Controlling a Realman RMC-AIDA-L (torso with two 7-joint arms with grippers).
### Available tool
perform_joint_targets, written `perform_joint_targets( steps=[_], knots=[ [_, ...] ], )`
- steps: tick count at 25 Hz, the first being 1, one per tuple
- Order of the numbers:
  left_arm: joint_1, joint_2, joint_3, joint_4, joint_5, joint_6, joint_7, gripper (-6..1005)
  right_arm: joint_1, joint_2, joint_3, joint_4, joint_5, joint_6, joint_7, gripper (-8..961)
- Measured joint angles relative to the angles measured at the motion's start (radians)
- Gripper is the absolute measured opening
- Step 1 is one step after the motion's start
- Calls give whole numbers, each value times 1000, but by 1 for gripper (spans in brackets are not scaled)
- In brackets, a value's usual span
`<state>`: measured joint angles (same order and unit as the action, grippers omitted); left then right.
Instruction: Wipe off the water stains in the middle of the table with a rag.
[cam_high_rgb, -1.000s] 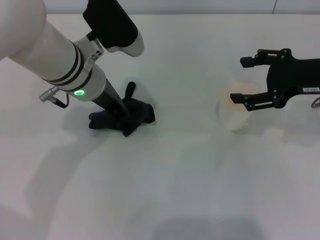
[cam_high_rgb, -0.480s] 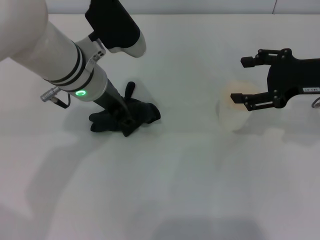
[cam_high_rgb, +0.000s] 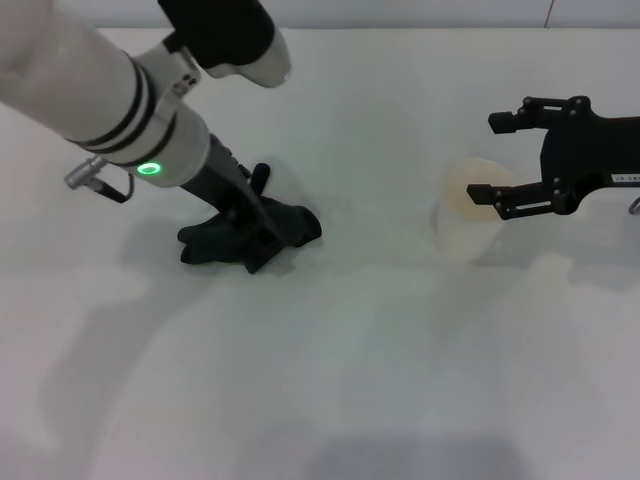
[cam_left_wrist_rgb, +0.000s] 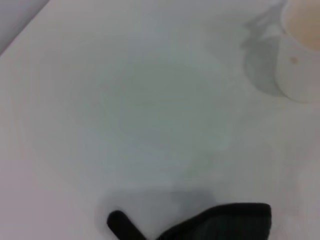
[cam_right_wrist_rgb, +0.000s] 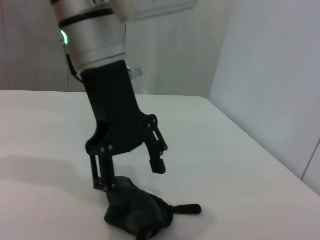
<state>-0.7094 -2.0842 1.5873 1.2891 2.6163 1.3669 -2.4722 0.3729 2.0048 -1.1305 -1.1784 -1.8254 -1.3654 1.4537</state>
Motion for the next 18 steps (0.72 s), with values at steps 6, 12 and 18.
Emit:
perform_joint_targets(
  steps=[6,12,18],
  knots=[
    [136,1,-151,183,-108,43,-28,865,-5,0,9,0,0,-1,11,850],
    [216,4,-375,162,-289,50,-24,881,-5,1,27,0,0,-11,32,850],
    [316,3,-420,61,-397,31,227,876,-8,2,27,0,-2,-11,58,850]
  ],
)
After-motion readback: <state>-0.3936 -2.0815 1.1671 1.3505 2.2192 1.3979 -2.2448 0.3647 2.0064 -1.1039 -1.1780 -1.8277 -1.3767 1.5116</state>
